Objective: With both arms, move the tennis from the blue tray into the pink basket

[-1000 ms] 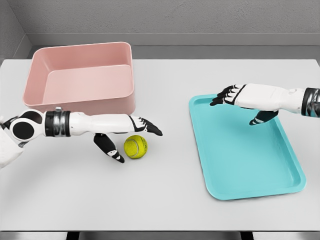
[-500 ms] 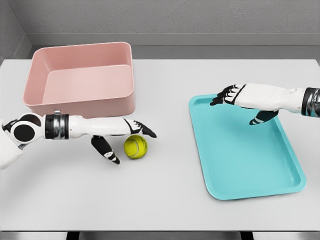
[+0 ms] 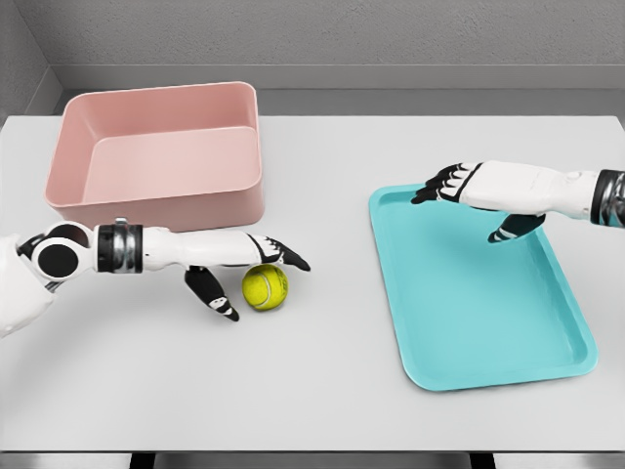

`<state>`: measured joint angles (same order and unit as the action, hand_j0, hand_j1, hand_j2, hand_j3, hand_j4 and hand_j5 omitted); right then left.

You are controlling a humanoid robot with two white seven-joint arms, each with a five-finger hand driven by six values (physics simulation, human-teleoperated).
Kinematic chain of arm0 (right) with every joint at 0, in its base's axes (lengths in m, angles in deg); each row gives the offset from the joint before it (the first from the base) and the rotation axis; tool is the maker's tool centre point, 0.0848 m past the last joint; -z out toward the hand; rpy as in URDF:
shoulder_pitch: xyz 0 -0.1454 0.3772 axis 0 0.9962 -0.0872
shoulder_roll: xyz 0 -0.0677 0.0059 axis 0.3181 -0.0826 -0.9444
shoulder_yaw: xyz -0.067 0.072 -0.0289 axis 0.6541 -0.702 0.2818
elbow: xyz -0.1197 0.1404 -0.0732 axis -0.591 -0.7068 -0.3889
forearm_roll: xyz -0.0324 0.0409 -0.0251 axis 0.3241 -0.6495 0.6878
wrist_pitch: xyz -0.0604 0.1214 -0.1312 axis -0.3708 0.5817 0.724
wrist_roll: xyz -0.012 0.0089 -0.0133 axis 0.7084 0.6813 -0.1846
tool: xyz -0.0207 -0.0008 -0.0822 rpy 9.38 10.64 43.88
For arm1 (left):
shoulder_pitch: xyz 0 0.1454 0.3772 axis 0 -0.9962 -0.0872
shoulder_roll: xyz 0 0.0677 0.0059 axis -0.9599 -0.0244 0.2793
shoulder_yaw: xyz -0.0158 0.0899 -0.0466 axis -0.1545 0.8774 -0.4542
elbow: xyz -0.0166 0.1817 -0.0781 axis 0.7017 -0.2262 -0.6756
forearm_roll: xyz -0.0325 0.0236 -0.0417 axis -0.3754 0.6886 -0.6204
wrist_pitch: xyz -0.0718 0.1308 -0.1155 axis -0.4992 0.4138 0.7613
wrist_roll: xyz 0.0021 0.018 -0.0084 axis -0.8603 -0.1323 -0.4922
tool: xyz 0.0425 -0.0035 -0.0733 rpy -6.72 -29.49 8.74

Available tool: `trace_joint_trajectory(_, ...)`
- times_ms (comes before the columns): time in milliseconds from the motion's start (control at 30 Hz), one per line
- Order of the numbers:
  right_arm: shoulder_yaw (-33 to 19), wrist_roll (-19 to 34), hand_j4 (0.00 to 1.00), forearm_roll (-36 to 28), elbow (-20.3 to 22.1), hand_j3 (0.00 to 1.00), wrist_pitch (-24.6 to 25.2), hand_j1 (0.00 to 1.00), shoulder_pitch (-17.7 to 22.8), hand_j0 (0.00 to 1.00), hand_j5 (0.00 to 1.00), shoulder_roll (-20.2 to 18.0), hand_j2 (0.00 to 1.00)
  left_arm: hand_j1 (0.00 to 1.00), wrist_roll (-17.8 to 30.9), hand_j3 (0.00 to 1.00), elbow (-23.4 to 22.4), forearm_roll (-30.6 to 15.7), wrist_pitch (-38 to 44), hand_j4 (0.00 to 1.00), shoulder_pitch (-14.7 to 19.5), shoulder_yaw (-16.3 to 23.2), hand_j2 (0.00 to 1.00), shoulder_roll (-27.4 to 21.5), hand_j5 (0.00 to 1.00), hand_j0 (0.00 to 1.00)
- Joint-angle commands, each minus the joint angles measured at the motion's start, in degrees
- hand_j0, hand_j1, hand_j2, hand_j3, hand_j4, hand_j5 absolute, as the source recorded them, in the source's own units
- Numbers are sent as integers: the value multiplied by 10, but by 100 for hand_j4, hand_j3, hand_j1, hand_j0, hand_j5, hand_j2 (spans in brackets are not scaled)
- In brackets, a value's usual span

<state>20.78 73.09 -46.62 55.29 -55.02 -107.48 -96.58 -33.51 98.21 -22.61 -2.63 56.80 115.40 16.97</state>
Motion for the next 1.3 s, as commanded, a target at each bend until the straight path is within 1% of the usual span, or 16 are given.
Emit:
trace_joint_trajectory(0,-1,0,100,-4,0,100,2,100,0,100,100,-1,100,100,0,100,-1,-4,1,100,0,0,100,1,100,100)
trace_joint_trajectory(233,0,0,100,-4,-4,100,2,100,0,100,100,0,100,100,0,100,-20,-4,1,100,0,0,100,7,100,100)
trace_joint_trajectory(300,-1,0,100,-4,-4,100,2,100,0,100,100,0,100,86,0,86,-21,-5,1,86,0,-1,86,7,86,86)
trace_joint_trajectory(833,-1,0,100,-4,-8,100,2,100,-1,100,100,-1,100,85,0,85,-20,-4,1,85,-1,2,85,16,85,85)
trace_joint_trajectory(933,-1,0,100,-4,-9,100,2,100,-1,100,100,-1,100,76,0,76,-20,-4,1,76,-4,2,76,16,76,76)
trace_joint_trajectory(1033,-1,0,100,-4,-11,100,2,100,-2,100,100,0,100,72,1,72,-21,-4,1,72,-4,2,72,16,72,72)
trace_joint_trajectory(1067,-1,0,100,-4,-11,100,2,100,-2,100,100,0,100,65,1,65,-21,-4,1,65,-4,2,65,15,65,65)
trace_joint_trajectory(1133,-1,0,100,-4,-11,100,2,100,-2,100,100,0,100,62,1,62,-21,-4,1,62,-4,2,62,14,62,62)
trace_joint_trajectory(1200,-1,0,100,-4,-11,100,2,100,-2,100,100,0,100,54,1,54,-21,-4,1,54,-5,2,54,14,54,54)
trace_joint_trajectory(1267,-1,0,100,-4,-12,100,2,100,-2,100,100,0,100,51,1,51,-21,-4,1,51,-5,2,51,14,51,51)
